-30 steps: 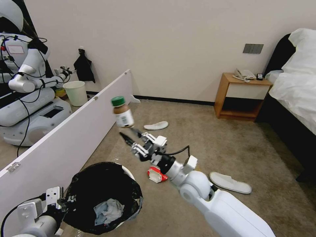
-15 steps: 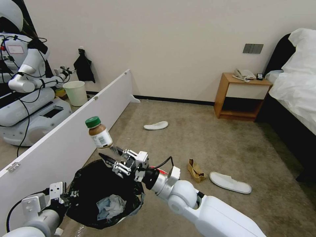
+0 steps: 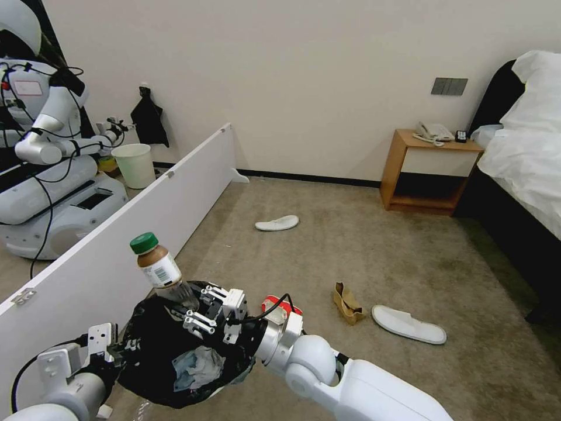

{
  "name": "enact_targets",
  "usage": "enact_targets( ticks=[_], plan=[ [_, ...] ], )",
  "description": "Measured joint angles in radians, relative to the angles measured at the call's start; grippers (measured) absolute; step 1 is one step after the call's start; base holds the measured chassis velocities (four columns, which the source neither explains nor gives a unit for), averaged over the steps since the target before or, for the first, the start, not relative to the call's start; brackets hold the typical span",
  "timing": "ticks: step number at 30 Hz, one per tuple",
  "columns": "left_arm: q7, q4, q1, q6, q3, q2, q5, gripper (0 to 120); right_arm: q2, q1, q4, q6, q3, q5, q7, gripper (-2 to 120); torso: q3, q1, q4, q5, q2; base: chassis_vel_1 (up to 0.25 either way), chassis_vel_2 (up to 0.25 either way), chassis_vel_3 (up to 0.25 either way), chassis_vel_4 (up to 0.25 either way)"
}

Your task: Pick up the trash bin, then pick up the garbage from the floor and place it into the trash bin.

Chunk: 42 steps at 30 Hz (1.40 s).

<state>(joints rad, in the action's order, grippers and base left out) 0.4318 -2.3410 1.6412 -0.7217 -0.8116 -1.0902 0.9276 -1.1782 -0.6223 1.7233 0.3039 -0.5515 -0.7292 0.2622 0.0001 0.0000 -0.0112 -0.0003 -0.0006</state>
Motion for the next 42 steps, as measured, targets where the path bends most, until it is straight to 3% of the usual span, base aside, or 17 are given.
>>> enact_targets(
  ticks=[5,12,14,19,29,34,37,39,40,42],
  plan=[
    [0.001,-0.011,0.007,-0.005,0.000,0.002,0.005,3,0.016,-0.014,-0.025,0.002,-0.006,0.032,-0.009,57,0.000,0.000,-0.0003,0.0001,0.000,0.000,0.000,0.000,0.000],
    [0.002,-0.014,0.012,-0.005,0.001,0.001,0.006,3,0.018,-0.023,-0.033,0.004,-0.006,0.037,-0.009,78,0.000,0.000,-0.0001,0.0001,0.000,0.000,0.000,0.000,0.000],
    [0.003,-0.015,0.012,-0.006,0.001,0.000,0.006,3,0.018,-0.027,-0.039,0.010,-0.009,0.041,-0.009,91,0.000,0.000,-0.0002,0.0001,0.000,0.000,0.000,0.000,0.000],
    [0.002,-0.017,0.012,-0.006,-0.003,0.001,0.011,3,0.015,-0.027,-0.039,0.012,-0.012,0.042,-0.009,99,0.000,0.000,-0.0002,0.0001,0.000,0.000,0.000,0.000,0.000],
    [0.003,-0.014,0.009,-0.006,-0.011,0.003,0.018,3,0.006,0.005,0.019,0.019,0.008,0.000,-0.019,100,0.000,0.000,0.0000,0.0002,0.000,0.000,0.000,0.000,0.000],
    [-0.001,-0.012,0.019,-0.006,-0.022,-0.001,0.021,3,0.010,0.020,0.072,0.002,0.126,-0.032,-0.092,100,0.000,0.000,0.0001,0.0003,0.000,0.000,0.000,0.000,0.000],
    [-0.007,-0.005,0.024,-0.006,-0.035,-0.001,0.025,3,0.049,0.017,0.091,-0.028,0.237,-0.035,-0.169,100,0.000,0.000,0.0004,0.0003,0.000,0.000,0.000,0.000,0.000],
    [-0.013,0.001,0.017,-0.004,-0.046,-0.017,0.028,3,0.138,-0.065,0.102,-0.064,0.427,-0.035,-0.229,100,0.000,0.000,0.0002,0.0004,0.000,0.000,0.000,0.000,0.000],
    [-0.013,0.001,0.017,-0.004,-0.046,-0.017,0.028,3,0.138,-0.065,0.102,-0.064,0.427,-0.035,-0.229,100,0.000,0.000,0.0002,0.0004,0.000,0.000,0.000,0.000,0.000],
    [-0.021,0.001,0.015,-0.001,-0.043,-0.036,0.025,3,0.213,-0.244,0.118,-0.072,0.635,0.015,-0.257,100,0.000,0.000,-0.0009,0.0009,0.000,0.000,0.000,0.000,0.000]
  ],
)
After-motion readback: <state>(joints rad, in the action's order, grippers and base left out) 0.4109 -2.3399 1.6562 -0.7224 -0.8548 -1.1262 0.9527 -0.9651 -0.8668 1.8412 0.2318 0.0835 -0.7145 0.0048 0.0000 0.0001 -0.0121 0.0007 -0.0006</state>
